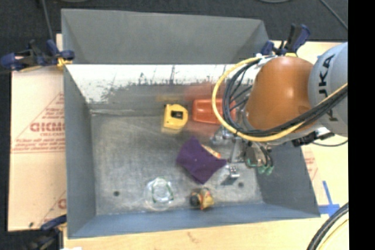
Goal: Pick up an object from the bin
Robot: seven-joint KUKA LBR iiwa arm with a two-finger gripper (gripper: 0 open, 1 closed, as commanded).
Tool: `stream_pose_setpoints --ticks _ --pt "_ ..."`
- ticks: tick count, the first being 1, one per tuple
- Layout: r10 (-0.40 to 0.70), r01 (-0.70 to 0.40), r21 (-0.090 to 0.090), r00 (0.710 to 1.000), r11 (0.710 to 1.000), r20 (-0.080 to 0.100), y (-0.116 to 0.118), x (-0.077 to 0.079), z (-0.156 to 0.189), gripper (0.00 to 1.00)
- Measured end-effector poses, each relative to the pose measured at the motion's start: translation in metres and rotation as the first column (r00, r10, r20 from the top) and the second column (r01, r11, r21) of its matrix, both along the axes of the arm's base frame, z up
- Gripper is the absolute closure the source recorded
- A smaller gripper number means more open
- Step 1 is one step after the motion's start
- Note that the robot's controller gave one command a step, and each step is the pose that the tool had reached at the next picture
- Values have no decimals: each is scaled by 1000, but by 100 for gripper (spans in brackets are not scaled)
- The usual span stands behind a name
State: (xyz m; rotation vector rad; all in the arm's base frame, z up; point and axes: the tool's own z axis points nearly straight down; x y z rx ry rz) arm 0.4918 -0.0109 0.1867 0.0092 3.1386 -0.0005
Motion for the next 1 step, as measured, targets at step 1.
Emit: stream_pose_setpoints --ticks 1 --pt "288 -288 -1 958 958 -1 7 31 -105 100"
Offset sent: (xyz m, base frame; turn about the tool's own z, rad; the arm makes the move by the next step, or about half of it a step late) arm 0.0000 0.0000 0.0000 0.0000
